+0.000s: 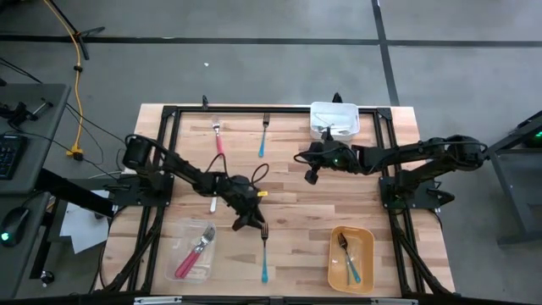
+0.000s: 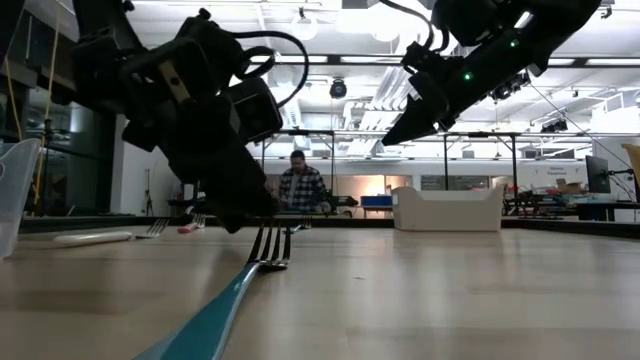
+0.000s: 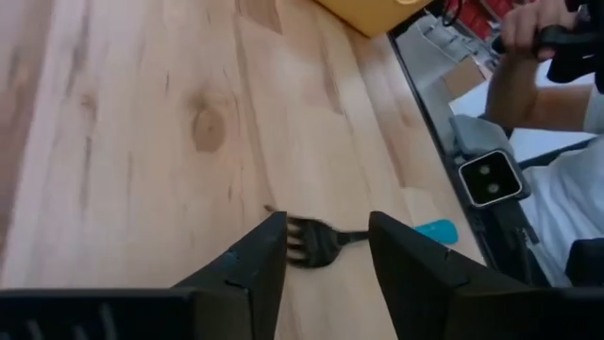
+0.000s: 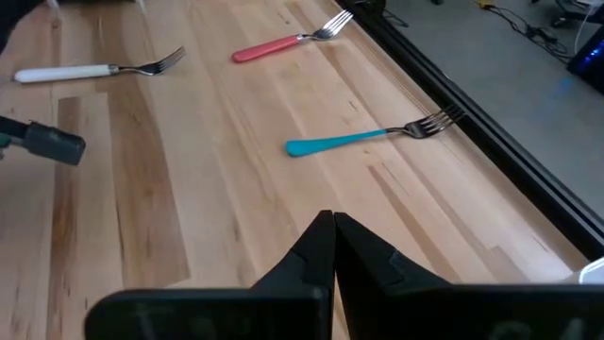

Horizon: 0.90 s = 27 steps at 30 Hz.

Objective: Sort silverware by color (type)
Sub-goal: Put the bottom blue fork into the yellow bin

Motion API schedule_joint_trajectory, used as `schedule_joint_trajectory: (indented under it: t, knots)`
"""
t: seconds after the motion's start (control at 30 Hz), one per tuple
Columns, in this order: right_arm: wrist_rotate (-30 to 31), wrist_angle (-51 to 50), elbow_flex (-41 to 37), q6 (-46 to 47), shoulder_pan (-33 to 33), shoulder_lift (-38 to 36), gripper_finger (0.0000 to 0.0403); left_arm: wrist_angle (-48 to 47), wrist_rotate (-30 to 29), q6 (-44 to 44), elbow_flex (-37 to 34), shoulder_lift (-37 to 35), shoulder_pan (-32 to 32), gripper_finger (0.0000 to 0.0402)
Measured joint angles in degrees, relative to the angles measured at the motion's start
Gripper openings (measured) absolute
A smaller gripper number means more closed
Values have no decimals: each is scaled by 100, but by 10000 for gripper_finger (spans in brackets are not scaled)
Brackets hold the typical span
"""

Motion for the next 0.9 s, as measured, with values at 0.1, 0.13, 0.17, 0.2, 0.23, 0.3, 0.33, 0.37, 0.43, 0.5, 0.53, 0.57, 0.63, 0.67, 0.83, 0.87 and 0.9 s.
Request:
schedule_joint_trajectory:
  t: [0.1,0.13,0.17,0.2,0.23,0.3,0.33,0.37,0.43,0.5,0.53,0.57,0.63,0.67,0.83,0.87,0.9]
  knots:
    - [0,-8,0,-2,9,0,2,-6,4,-178,69,96,-22,149]
    - [0,-10,0,-2,9,0,2,1,3,-252,95,138,-22,149]
    - [2,-12,0,-2,9,0,2,-26,2,-335,109,161,-22,149]
    - [0,-16,0,-7,9,0,2,-102,-3,-391,122,171,-22,149]
    - [0,-17,0,-18,9,1,2,-161,-36,-421,152,195,-22,148]
    - [2,-19,0,-22,9,2,2,-234,-81,-429,169,197,-20,148]
    - [2,-22,0,-22,9,2,2,-232,-82,-430,169,196,-20,148]
    - [2,-26,0,-22,9,2,2,-231,-83,-421,169,197,-20,148]
    - [2,-26,0,-26,9,2,2,-207,-83,-376,166,200,-20,148]
    - [0,-26,0,-58,9,2,2,-141,-83,-368,162,206,-20,148]
    - [0,-27,0,-66,9,2,2,-121,-83,-368,162,204,-16,148]
    - [0,-27,0,-68,9,2,2,-106,-75,-368,162,204,-9,148]
    - [1,-28,0,-68,9,2,2,-91,-34,-367,162,204,7,147]
    - [0,-28,0,-68,9,2,2,-64,-32,-365,162,204,17,147]
    - [0,-28,0,-70,9,2,2,136,-8,-370,162,204,26,147]
    - [0,-27,0,-76,9,2,2,159,-7,-370,162,204,26,147]
    - [0,-28,0,-82,9,2,2,168,-8,-370,162,204,26,147]
